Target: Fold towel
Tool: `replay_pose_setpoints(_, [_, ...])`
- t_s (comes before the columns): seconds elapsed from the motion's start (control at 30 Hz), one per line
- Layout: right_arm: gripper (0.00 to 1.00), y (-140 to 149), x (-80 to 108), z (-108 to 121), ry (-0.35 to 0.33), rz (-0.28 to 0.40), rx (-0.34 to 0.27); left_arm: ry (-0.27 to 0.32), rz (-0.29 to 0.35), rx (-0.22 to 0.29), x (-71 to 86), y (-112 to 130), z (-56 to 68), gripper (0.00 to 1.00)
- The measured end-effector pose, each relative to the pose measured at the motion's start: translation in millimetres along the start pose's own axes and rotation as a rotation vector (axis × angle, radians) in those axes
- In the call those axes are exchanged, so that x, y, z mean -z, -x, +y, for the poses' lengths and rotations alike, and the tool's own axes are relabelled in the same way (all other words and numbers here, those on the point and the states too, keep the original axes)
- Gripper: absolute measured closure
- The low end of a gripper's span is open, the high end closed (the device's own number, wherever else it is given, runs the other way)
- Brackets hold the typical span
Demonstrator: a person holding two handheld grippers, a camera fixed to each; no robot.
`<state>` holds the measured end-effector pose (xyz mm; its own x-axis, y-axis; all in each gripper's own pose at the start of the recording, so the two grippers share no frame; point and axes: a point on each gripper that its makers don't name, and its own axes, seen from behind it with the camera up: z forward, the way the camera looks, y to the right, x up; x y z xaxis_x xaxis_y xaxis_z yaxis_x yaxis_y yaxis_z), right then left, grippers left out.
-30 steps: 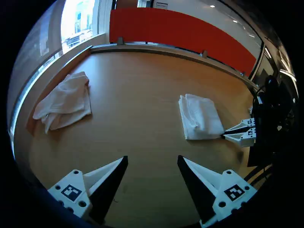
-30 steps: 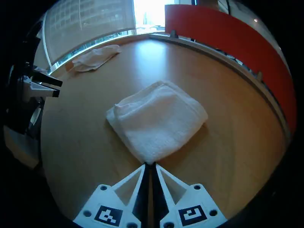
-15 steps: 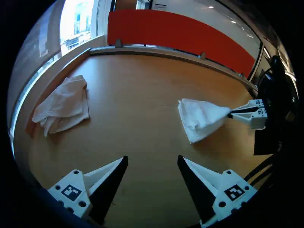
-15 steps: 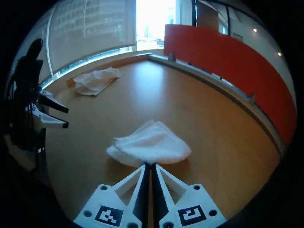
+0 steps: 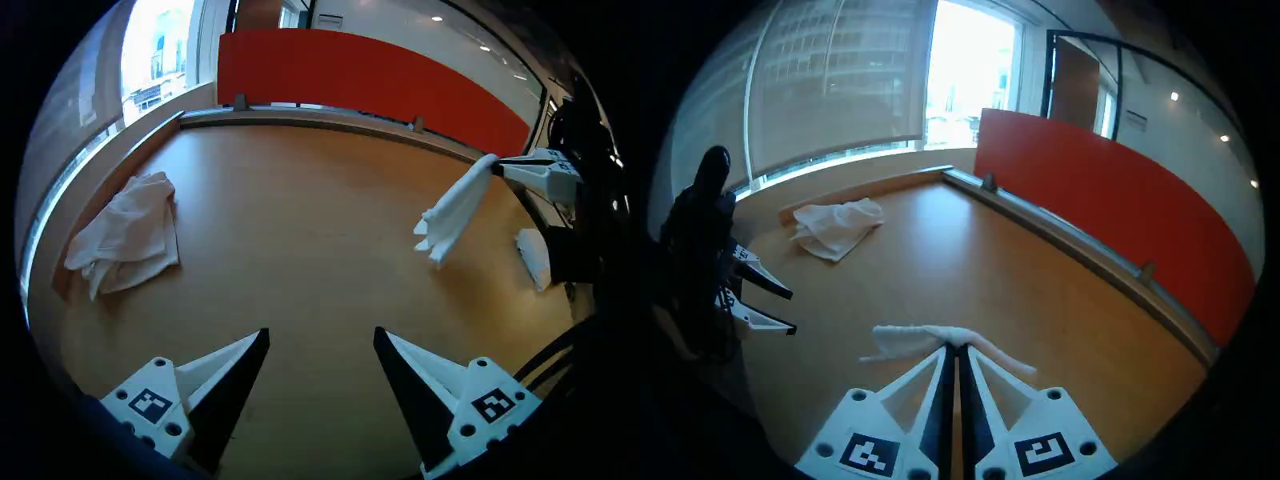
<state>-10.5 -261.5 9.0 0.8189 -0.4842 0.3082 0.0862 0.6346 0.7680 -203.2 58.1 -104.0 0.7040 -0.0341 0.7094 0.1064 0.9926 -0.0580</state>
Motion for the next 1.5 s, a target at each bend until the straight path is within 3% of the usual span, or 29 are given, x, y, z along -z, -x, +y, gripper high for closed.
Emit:
replay_pose_setpoints(0.5, [0.97,10,41.0,67,0.069,-0.008,0.004,0.010,0.005,-0.020,-1.2,-6,13.0,0.03])
replay_pose_setpoints(1.13, [0.97,76,124.5,206,0.204,-0.089,-0.030,0.003,-0.006,-0.042,-5.5,-16,29.8,0.03])
replay_pose_setpoints(1.5, [0.97,109,166.2,272,0.267,-0.129,-0.066,-0.001,-0.016,-0.051,-11.6,-21,44.0,0.03])
